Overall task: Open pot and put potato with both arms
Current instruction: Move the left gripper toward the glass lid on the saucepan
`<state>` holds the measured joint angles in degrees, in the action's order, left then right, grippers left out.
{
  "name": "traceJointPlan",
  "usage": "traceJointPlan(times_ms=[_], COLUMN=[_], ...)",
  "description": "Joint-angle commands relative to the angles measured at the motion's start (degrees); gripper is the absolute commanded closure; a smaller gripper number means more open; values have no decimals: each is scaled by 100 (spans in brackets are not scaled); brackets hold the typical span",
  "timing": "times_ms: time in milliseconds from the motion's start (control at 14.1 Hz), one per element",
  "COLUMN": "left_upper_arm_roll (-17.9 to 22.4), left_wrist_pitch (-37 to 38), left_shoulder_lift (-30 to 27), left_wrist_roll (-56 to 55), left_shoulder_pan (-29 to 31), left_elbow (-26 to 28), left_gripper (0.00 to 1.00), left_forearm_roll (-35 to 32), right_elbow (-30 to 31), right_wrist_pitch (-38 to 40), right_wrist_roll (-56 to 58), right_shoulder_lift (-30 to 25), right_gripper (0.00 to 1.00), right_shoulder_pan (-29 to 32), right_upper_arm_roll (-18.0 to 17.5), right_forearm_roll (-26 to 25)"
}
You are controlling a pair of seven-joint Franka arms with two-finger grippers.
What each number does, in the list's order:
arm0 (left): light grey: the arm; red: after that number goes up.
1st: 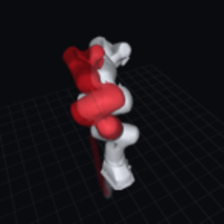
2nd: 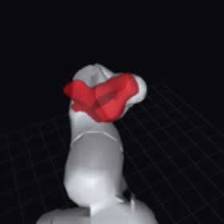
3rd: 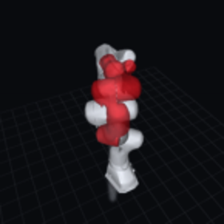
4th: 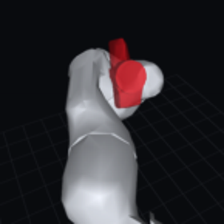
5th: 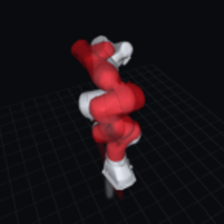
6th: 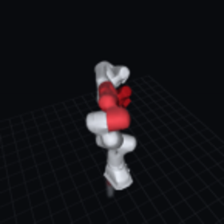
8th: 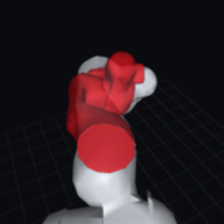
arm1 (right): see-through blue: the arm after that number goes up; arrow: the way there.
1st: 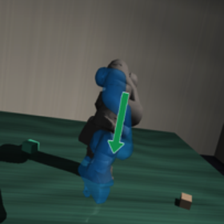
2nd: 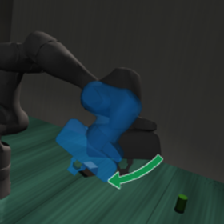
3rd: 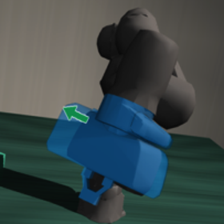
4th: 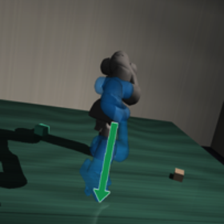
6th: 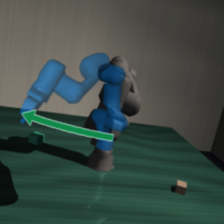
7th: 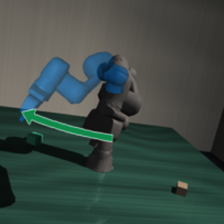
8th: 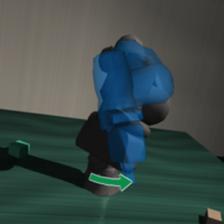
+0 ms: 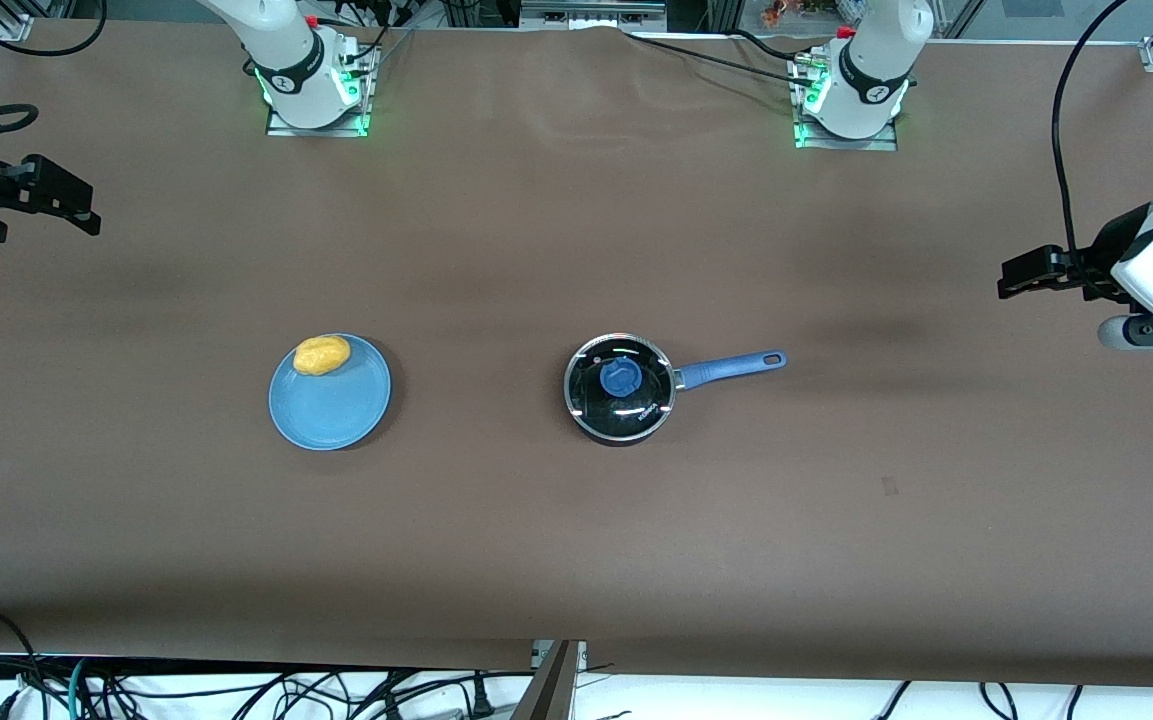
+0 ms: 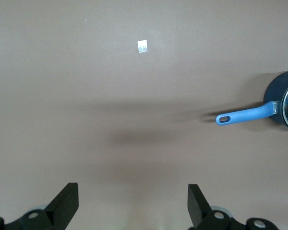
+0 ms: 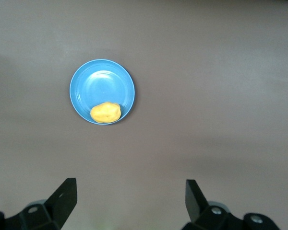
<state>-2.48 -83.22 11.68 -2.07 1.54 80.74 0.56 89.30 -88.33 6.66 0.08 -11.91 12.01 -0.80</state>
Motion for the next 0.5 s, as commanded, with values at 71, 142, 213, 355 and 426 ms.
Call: traceJointPlan(times_ms=[71,142,213,355,426], left_upper_arm_roll=[-33,-33,-42,-77,-103], left_wrist_pitch=[33,33,33,42,34], left_shoulder_lift=[45,45,88,133,168], left_wrist_roll=[-66,-74,-75,-92,-136], left_shoulder_pan=[39,13,-31,-57,-83], left_elbow=[-128,-128,-128,-216,-225], left_gripper=[0,0,0,0,0], left_forearm_roll=[-109,-74,-65,-48,-48], right_elbow=[-71,-79,-88,-80,-79], right_wrist_pitch=[80,80,80,80,80], right_wrist_roll=[20,11,11,11,19], right_shoulder_lift=[9,9,9,9,9], right_gripper=[0,0,0,1,0], right_shoulder_pan=[22,13,22,13,13], right_upper_arm_roll=[-24,-24,-24,-24,-24], right_forearm_roll=[89,80,89,89,89])
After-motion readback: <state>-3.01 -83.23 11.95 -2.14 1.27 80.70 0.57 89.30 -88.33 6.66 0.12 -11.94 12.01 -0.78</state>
